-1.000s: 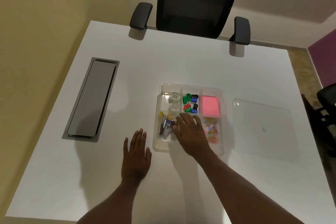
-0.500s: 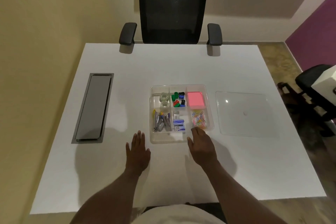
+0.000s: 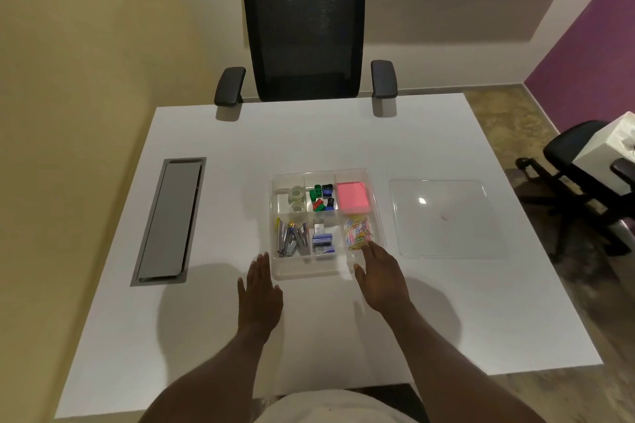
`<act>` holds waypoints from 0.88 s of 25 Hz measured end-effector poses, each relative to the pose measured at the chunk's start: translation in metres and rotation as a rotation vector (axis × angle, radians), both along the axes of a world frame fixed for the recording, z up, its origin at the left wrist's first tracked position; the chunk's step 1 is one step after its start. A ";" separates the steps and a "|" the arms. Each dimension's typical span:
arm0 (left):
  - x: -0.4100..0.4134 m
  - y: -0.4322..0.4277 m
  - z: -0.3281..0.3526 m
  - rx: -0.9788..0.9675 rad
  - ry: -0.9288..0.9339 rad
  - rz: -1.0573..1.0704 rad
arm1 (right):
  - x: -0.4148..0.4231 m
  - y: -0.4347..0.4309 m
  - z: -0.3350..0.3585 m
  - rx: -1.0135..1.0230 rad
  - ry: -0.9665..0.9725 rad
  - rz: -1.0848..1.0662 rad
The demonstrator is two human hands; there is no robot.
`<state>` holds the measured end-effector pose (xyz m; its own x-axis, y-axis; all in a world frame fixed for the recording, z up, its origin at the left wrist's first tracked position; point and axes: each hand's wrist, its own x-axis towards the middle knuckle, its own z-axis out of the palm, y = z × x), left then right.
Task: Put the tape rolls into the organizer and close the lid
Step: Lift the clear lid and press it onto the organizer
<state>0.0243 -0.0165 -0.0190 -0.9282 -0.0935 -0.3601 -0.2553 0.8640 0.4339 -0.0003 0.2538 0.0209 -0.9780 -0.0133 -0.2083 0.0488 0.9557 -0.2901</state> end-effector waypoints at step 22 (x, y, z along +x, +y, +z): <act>-0.087 0.295 0.033 0.158 0.185 -0.103 | -0.088 0.249 -0.010 -0.038 0.019 -0.246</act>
<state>-0.0630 0.2784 0.0140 -0.9813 0.0490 -0.1863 -0.0734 0.7990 0.5968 -0.0879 0.5027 0.0109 -0.9566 0.2181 -0.1934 0.2726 0.9043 -0.3284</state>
